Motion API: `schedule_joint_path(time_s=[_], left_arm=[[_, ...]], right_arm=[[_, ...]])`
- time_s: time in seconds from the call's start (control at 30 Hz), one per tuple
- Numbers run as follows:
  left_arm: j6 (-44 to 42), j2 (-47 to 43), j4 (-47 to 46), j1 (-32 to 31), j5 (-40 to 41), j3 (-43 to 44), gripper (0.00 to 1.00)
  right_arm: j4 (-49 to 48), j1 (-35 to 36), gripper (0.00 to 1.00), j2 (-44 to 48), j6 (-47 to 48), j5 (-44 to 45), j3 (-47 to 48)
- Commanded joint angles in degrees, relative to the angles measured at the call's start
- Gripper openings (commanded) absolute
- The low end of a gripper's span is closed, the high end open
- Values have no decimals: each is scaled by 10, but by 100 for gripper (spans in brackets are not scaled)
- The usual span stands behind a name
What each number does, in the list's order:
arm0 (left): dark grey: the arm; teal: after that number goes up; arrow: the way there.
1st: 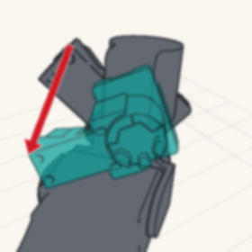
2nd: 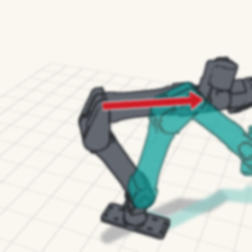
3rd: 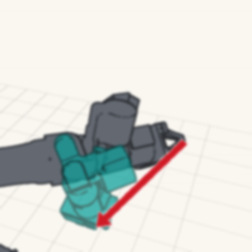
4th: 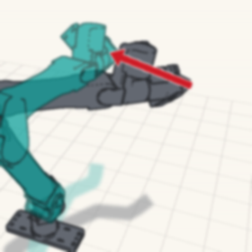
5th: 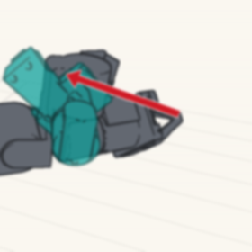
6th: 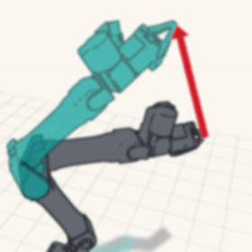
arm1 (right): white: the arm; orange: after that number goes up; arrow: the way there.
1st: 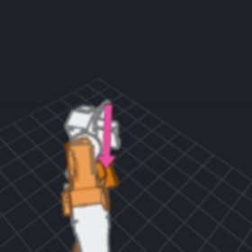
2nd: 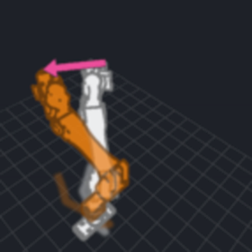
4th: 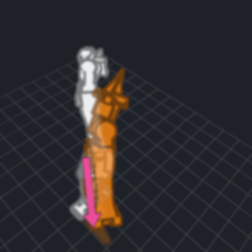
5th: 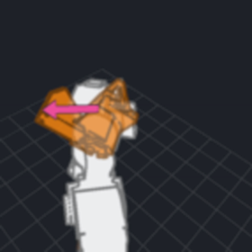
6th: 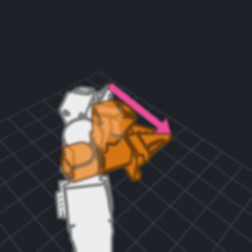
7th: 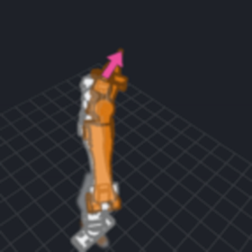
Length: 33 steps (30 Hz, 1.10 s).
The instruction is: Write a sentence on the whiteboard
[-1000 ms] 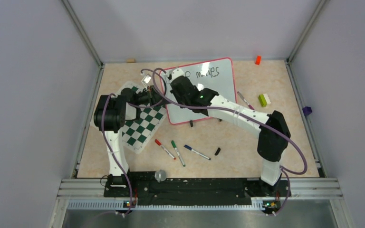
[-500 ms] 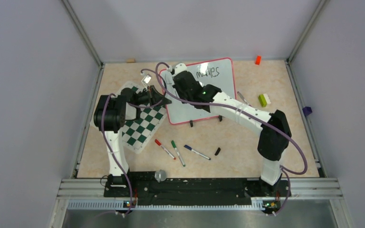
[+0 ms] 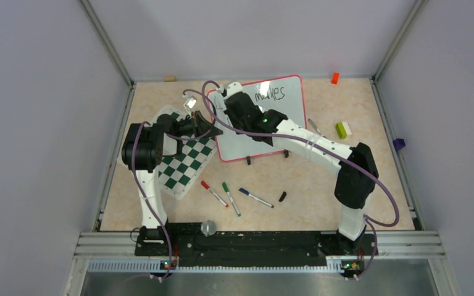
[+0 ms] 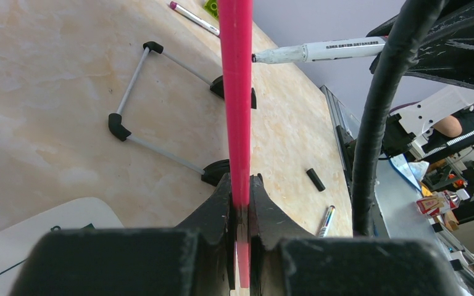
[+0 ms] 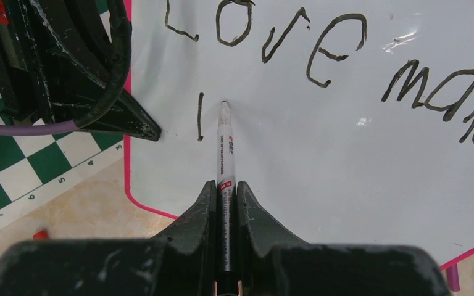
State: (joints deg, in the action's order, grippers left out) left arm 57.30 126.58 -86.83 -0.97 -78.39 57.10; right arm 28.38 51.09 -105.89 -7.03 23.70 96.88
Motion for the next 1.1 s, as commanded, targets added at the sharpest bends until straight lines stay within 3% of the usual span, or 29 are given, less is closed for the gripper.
schedule_joint_path(time_s=[0.0, 0.23, 0.43, 1.07], left_arm=[[-35, -21, -59, -2, -14, -3, 0], [-35, -20, -59, -3, -15, -2, 0], [-35, -20, -58, -3, -15, -1, 0], [-37, -21, -60, -4, -14, -4, 0]], right_arm=[[-13, -4, 0, 14, 2, 15, 12], [-16, -3, 0, 13, -2, -18, 9], [-16, -4, 0, 15, -6, 32, 8], [-14, -4, 0, 15, -7, 8, 6]])
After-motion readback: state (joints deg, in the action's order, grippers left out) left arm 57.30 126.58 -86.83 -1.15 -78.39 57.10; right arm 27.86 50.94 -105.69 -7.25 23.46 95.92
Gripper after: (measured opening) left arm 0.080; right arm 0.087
